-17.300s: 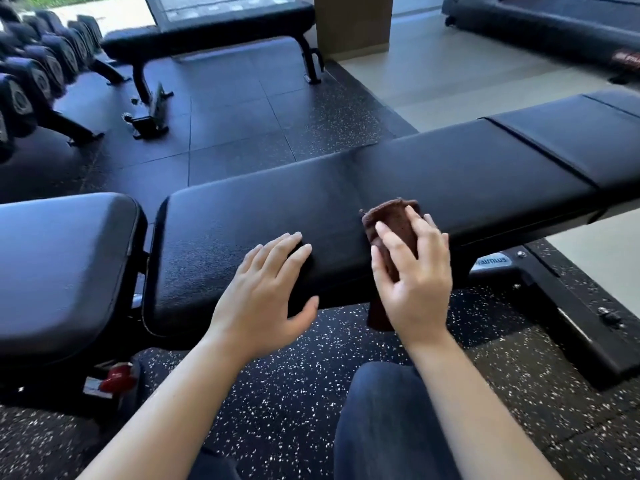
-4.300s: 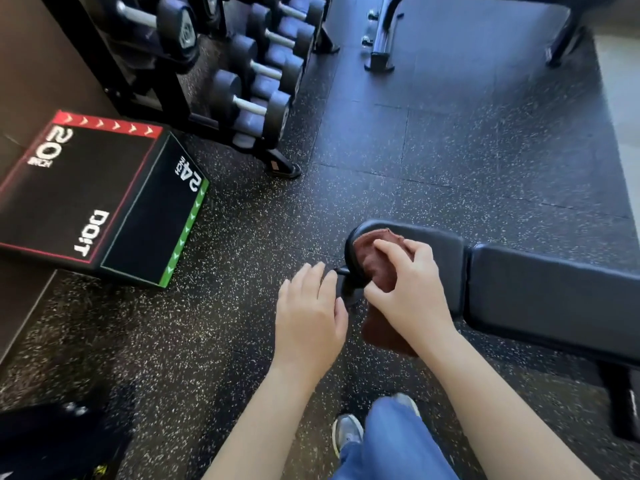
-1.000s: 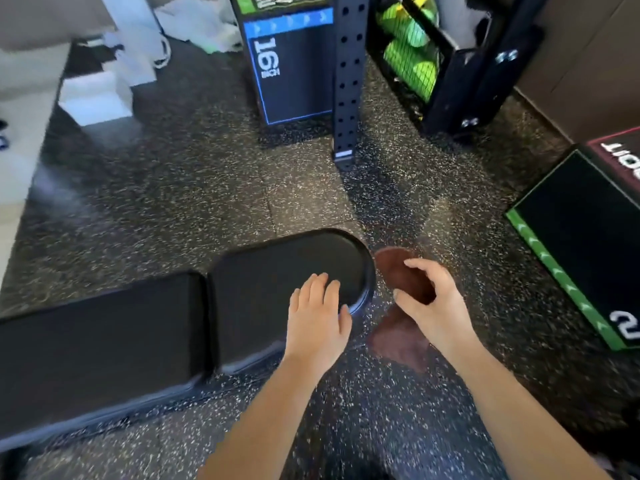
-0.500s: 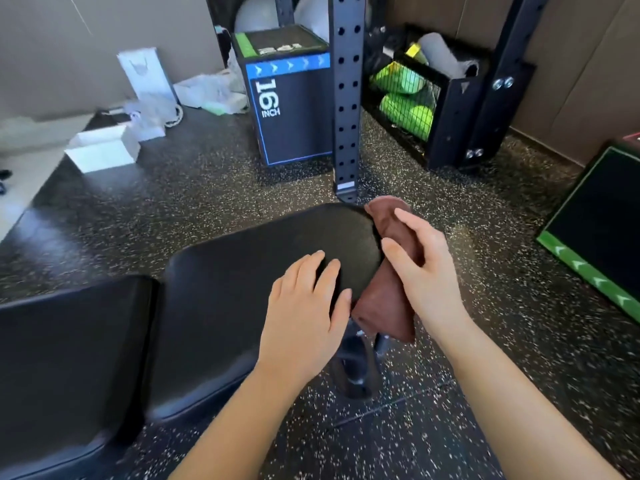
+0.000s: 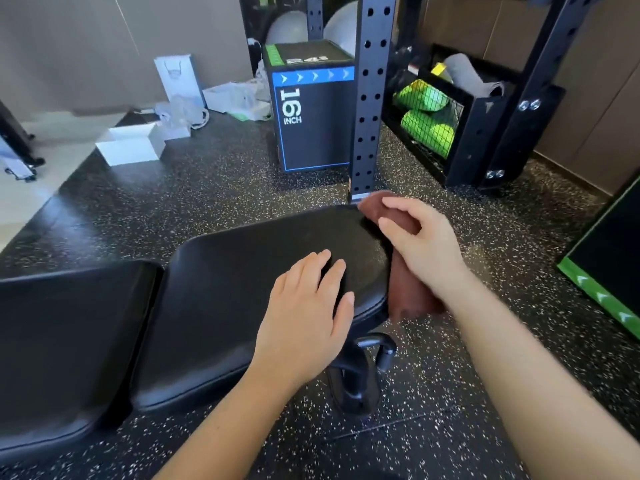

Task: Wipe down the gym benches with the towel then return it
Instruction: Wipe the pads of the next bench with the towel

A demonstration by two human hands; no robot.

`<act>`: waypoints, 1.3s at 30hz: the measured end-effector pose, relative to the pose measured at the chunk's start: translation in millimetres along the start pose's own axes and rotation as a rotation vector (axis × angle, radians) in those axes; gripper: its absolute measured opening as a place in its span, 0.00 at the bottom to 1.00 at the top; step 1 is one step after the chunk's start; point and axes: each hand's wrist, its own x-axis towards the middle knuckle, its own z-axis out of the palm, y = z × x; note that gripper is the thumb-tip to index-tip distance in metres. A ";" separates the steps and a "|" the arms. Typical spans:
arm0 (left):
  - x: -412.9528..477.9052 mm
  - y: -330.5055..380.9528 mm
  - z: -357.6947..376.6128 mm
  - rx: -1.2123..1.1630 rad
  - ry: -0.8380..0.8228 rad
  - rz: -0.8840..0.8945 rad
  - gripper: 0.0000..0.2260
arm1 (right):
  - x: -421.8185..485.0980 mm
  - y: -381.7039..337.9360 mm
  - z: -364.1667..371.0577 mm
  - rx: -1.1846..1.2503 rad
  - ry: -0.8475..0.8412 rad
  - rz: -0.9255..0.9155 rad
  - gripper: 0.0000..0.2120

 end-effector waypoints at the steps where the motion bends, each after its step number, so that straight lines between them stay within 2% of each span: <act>1: 0.1 0.8 -0.1 0.008 -0.010 -0.003 0.24 | 20.7 -1.0 -4.2 0.028 -0.137 0.008 0.13; 3: 0.3 1.7 0.0 0.025 -0.027 -0.008 0.24 | 58.3 -6.3 -8.4 0.087 -0.443 0.068 0.11; 5: 0.0 2.1 -0.2 0.030 -0.024 -0.013 0.23 | 78.2 -5.7 -5.0 0.129 -0.613 0.119 0.11; 7: -0.3 2.8 -1.1 0.035 -0.020 -0.012 0.23 | 73.9 0.8 -3.7 0.215 -0.604 0.117 0.11; 10: 1.0 3.8 0.0 0.064 -0.004 0.000 0.22 | 36.2 23.7 -10.2 0.350 -0.391 0.068 0.13; 13: 0.7 4.6 0.5 0.075 -0.001 0.000 0.21 | 13.9 32.0 -12.0 0.233 -0.240 -0.077 0.14; 15: 0.8 5.0 0.5 0.087 0.003 0.002 0.21 | 35.8 20.0 -13.0 0.241 -0.347 -0.050 0.12; 19: 0.1 3.4 0.3 0.087 0.011 0.005 0.21 | 96.5 2.8 6.0 0.189 -0.731 0.098 0.10; 21: 0.1 2.9 0.5 0.080 0.022 0.008 0.21 | 106.1 6.9 20.0 0.272 -0.825 0.207 0.12; 23: -1.0 3.2 1.5 0.074 0.033 0.007 0.21 | 103.5 14.7 23.6 0.375 -0.833 0.254 0.13; 27: -1.3 3.7 1.2 0.067 0.052 0.007 0.21 | 83.0 27.4 9.9 0.501 -0.590 0.252 0.13; 32: -1.6 3.7 3.0 0.055 0.056 0.009 0.21 | 20.3 27.2 4.0 0.546 -0.127 0.252 0.12; 35: -1.2 2.0 1.6 -0.005 0.041 -0.003 0.22 | -11.7 15.5 10.4 0.502 0.113 0.256 0.12; 39: -1.7 -3.0 0.7 -0.167 0.040 -0.021 0.22 | -51.7 -4.2 30.1 0.328 0.411 0.297 0.14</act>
